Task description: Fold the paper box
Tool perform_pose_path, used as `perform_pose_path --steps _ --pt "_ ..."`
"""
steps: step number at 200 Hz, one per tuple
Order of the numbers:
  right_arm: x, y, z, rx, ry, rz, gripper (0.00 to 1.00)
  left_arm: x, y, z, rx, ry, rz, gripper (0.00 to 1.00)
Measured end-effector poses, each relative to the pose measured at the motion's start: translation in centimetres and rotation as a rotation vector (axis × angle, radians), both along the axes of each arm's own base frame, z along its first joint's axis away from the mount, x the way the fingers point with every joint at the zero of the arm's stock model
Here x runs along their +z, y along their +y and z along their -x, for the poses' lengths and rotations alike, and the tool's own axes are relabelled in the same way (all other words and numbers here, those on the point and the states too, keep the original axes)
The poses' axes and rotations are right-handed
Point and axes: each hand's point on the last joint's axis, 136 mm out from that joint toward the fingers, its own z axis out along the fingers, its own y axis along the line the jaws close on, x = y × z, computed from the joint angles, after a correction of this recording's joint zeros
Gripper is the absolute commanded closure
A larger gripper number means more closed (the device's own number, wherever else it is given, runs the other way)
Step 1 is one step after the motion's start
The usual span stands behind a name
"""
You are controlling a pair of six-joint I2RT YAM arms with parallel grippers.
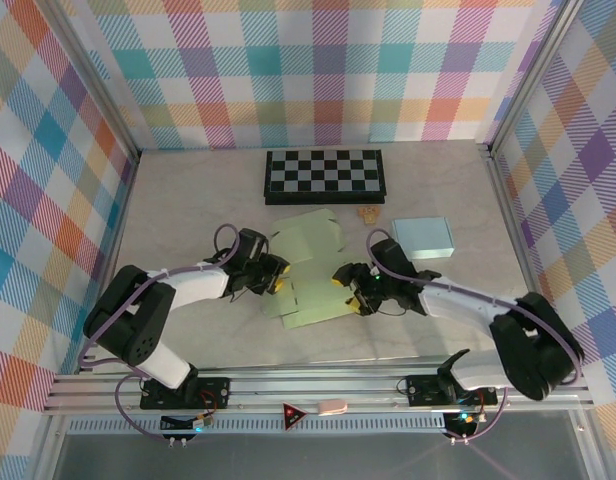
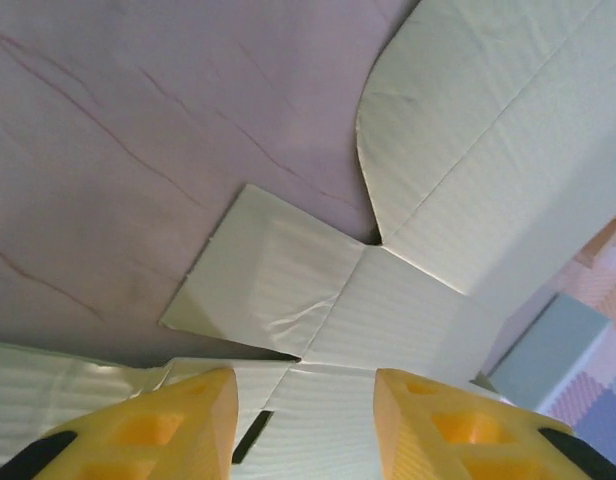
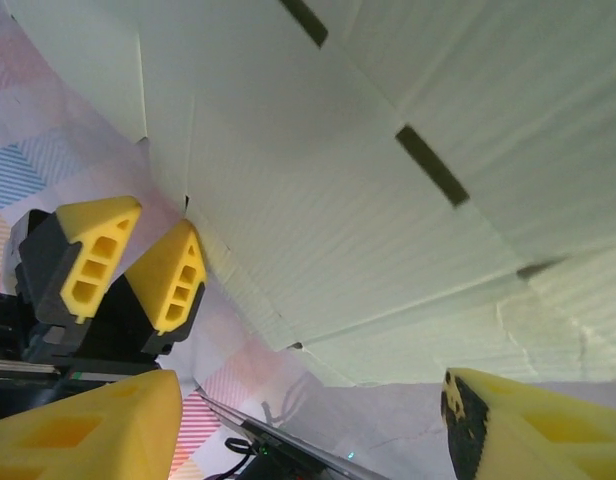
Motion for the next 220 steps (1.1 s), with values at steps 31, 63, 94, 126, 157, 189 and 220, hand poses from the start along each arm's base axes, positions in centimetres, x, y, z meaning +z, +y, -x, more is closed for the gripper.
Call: perform_pose_path --steps 31,63,94,126,157,189,220 --pt "2.1 -1.4 0.7 -0.038 -0.064 -0.011 0.3 2.2 0.1 -1.5 0.025 -0.024 0.0 0.55" --pt "-0.4 -3.3 2.7 -0.099 -0.01 -0.006 0.3 6.0 0.9 -4.3 -0.038 -0.122 -0.051 0.56" --pt "-4.1 -4.4 4.0 -0.126 0.075 0.046 0.31 6.7 2.3 -4.6 -0.144 -0.159 -0.137 0.57" --pt "-4.4 -4.2 4.0 -0.121 0.105 0.056 0.32 4.1 2.6 -3.5 -0.263 -0.114 -0.183 0.58" --pt "-4.7 -4.1 4.0 -0.126 0.122 0.058 0.36 0.7 2.5 -1.7 -0.323 -0.039 -0.178 0.59" --pt "-4.7 -4.1 3.9 -0.129 0.138 0.069 0.37 -0.7 2.3 -0.9 -0.338 -0.016 -0.158 0.6" --pt "-3.4 -3.2 2.6 -0.12 0.067 0.059 0.37 -0.5 1.6 -1.0 -0.346 -0.037 -0.141 0.6"
